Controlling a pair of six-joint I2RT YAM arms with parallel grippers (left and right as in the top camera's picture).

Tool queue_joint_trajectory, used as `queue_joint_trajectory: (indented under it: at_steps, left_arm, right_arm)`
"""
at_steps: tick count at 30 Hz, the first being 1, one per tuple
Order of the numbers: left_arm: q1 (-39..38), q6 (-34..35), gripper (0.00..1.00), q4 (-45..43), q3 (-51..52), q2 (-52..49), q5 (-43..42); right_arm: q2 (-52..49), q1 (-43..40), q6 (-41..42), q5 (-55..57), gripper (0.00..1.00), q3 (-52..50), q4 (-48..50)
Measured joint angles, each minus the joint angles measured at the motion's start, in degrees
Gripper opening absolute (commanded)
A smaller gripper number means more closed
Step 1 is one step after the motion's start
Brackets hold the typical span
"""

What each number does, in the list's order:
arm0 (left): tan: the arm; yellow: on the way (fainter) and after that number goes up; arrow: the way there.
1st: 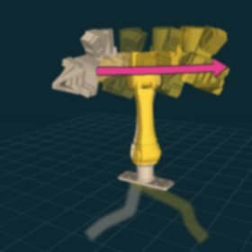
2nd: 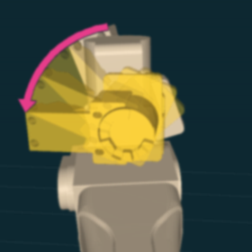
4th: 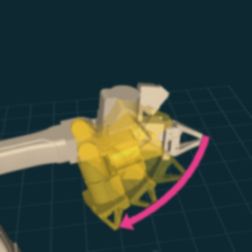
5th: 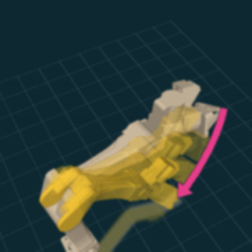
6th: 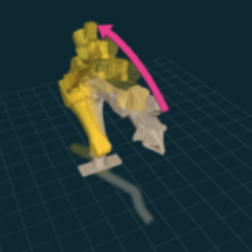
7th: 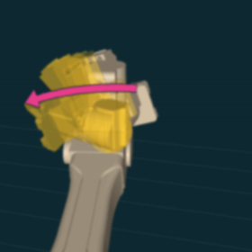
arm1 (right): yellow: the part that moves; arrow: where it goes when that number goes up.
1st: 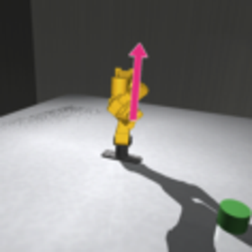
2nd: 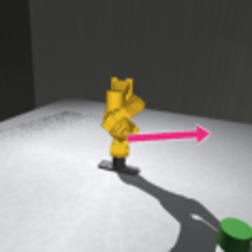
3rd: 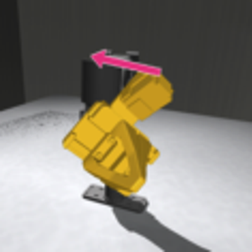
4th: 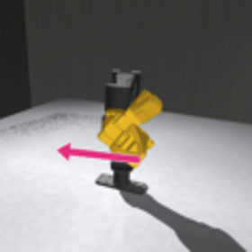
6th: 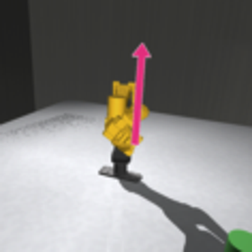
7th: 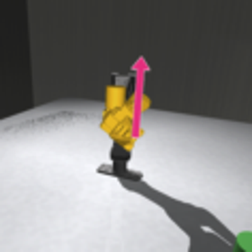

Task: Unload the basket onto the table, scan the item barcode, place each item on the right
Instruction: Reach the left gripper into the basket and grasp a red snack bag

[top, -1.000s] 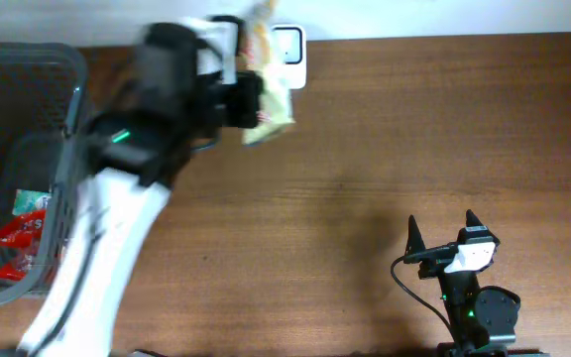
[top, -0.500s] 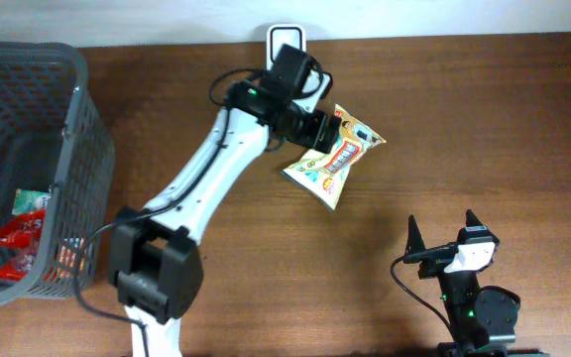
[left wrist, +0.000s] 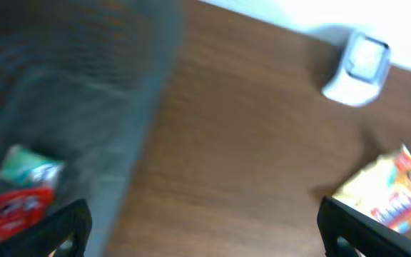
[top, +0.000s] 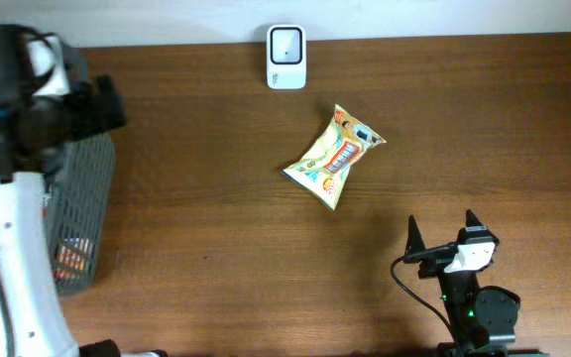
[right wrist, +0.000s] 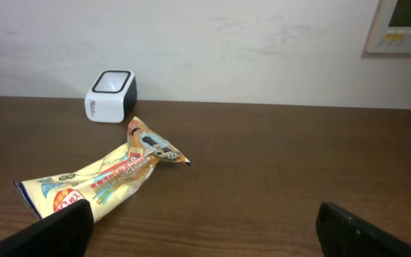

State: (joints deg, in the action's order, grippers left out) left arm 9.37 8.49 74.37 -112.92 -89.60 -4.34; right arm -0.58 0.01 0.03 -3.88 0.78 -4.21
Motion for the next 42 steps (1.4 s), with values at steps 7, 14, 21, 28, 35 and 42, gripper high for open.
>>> queue_joint_trajectory:
  at_steps: [7, 14, 21, 28, 35, 42]
  left_arm:
    - [21.46, 9.79, 0.99, -1.01, 0.81, 0.94, -0.46]
    - [21.79, 12.31, 0.99, -1.64, 3.91, -5.9, 6.49]
    - [22.18, 16.9, 0.99, 1.42, 5.14, -13.97, 15.34]
    - [25.33, 17.07, 0.99, -5.33, 23.78, -16.15, 18.29]
    - [25.33, 15.96, 0.86, -22.86, 35.1, -16.39, 22.4]
    - [25.49, 12.13, 0.0, -27.36, 39.01, -16.44, 25.49]
  right_arm:
    - [0.0, 0.0, -0.02, 0.02, 0.98, 0.0, 0.0]
    - [0.0, 0.0, 0.0, 0.0, 0.98, 0.0, 0.0]
    - [0.0, 0.0, -0.02, 0.0, 0.98, 0.0, 0.0]
    - [0.0, 0.0, -0.02, 0.0, 0.98, 0.02, 0.0]
    - [0.02, 0.0, -0.02, 0.0, 0.98, 0.0, 0.0]
    - [0.0, 0.0, 0.0, 0.0, 0.98, 0.0, 0.0]
